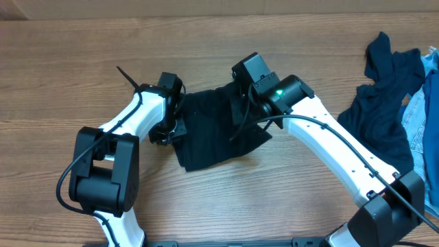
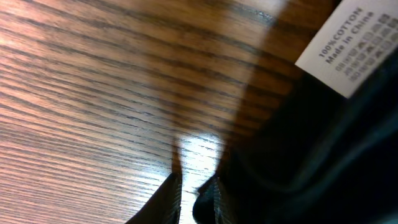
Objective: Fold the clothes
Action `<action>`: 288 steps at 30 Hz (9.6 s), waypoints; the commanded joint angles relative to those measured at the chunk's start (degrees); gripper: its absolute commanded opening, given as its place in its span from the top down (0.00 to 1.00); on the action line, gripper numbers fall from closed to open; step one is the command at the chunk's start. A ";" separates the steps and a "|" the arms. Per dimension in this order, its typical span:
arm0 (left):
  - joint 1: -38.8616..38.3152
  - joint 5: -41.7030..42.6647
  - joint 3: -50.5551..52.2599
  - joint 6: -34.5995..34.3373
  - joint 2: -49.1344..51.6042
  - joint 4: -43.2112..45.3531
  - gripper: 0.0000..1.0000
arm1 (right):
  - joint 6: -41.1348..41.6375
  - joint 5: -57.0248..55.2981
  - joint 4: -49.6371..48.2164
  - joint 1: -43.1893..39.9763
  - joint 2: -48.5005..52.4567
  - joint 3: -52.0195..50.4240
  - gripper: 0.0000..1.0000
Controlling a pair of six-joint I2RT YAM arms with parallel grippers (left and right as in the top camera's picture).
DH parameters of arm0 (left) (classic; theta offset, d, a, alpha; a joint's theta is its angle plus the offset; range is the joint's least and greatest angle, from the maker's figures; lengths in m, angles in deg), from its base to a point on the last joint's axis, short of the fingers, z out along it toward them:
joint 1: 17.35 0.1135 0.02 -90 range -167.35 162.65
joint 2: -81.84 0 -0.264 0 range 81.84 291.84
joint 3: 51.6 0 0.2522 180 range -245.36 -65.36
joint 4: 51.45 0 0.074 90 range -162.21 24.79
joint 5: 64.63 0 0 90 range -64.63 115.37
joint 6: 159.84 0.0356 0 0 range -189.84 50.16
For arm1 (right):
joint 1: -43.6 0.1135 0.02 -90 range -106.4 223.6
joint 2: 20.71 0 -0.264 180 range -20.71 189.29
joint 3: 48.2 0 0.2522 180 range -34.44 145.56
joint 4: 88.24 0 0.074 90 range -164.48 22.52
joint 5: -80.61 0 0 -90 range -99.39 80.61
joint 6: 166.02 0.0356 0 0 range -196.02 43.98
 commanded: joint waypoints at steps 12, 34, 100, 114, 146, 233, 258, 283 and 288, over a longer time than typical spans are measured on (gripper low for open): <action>-3.63 -0.17 1.25 -0.02 -0.52 1.05 0.78 | 6.71 7.82 -13.25 6.01 7.30 1.88 0.96; 5.64 -7.61 -0.72 3.23 -18.01 -7.13 0.69 | 5.90 7.78 -20.24 13.57 18.56 1.81 0.44; 6.14 4.15 -36.04 6.91 -17.90 -18.71 0.68 | 2.32 18.84 -3.80 13.81 9.22 -7.39 0.96; 0.24 12.41 -25.70 9.11 -2.71 -8.92 0.96 | 6.32 8.09 -3.26 8.07 -1.33 -5.95 0.96; 1.18 9.44 -39.98 12.37 5.70 -27.43 0.96 | 9.55 6.69 -7.23 3.26 2.71 -5.90 0.96; -2.64 -2.25 -10.86 -4.35 -27.54 -14.53 0.00 | -5.92 25.44 -6.32 -23.45 2.91 -3.58 0.09; 9.99 33.11 17.99 2.10 1.51 29.44 0.20 | -8.13 25.05 -1.03 -23.32 2.93 -3.61 0.04; 10.93 39.10 13.14 -1.60 -10.58 38.03 0.96 | -8.57 22.67 0.92 -23.32 2.93 -3.61 0.08; 15.50 34.27 13.16 -1.77 -10.58 38.62 0.96 | -8.57 22.69 0.94 -23.32 2.93 -3.61 0.09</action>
